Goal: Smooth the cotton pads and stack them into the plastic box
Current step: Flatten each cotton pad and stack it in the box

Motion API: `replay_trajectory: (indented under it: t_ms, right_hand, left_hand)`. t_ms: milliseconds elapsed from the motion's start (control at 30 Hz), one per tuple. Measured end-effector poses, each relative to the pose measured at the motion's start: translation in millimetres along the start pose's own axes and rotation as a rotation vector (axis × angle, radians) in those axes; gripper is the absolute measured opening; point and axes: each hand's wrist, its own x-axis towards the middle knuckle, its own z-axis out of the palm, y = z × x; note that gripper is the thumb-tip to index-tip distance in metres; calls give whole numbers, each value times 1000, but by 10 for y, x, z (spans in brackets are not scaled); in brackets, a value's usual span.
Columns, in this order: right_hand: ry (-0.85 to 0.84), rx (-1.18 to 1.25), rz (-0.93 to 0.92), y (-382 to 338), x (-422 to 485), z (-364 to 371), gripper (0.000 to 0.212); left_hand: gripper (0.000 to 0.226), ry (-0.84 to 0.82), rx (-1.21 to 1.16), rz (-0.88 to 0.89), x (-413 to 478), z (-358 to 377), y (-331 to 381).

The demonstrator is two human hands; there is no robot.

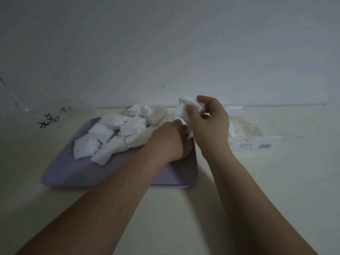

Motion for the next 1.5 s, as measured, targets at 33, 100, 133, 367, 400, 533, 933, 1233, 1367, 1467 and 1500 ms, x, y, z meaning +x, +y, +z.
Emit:
replay_trajectory:
  t_ms: [33,100,133,367,400,533,933,1233,1367,1467,1500]
  right_hand:
    - [-3,-3,0,-4,-7,0,30]
    - [-3,-7,-1,-2,-17,-1,29]
    - [-7,-8,-4,0,-19,9,29]
    - [-61,-24,13,32,-59,70,29]
    - [-80,-36,19,34,-64,72,30]
    - [-179,-37,94,56,-141,140,31]
    - [-343,118,159,71,-200,165,33]
    - [-353,82,121,24,-235,180,13]
    - [-432,109,180,-25,-258,206,27]
    - [-501,44,113,7,-270,217,38]
    - [-513,10,93,33,-275,217,46]
  left_hand:
    - [34,10,-23,-17,-55,-33,-15]
    - [29,24,-103,-29,-134,-106,-89]
    - [25,52,-202,-33,-175,-161,-140]
    - [12,167,-1404,-290,-576,-432,-458]
    - [14,162,-1507,-289,-601,-418,-459]
    - [28,162,-1755,-241,-666,-363,-433]
    - [14,337,-1315,-266,-701,-311,-475]
    - [9,399,-1178,-254,-706,-315,-526]
    - [14,383,-1184,-188,-711,-314,-504]
    - [16,376,-1189,-180,-721,-338,-497]
    - [17,377,-1185,-195,-715,-336,-515]
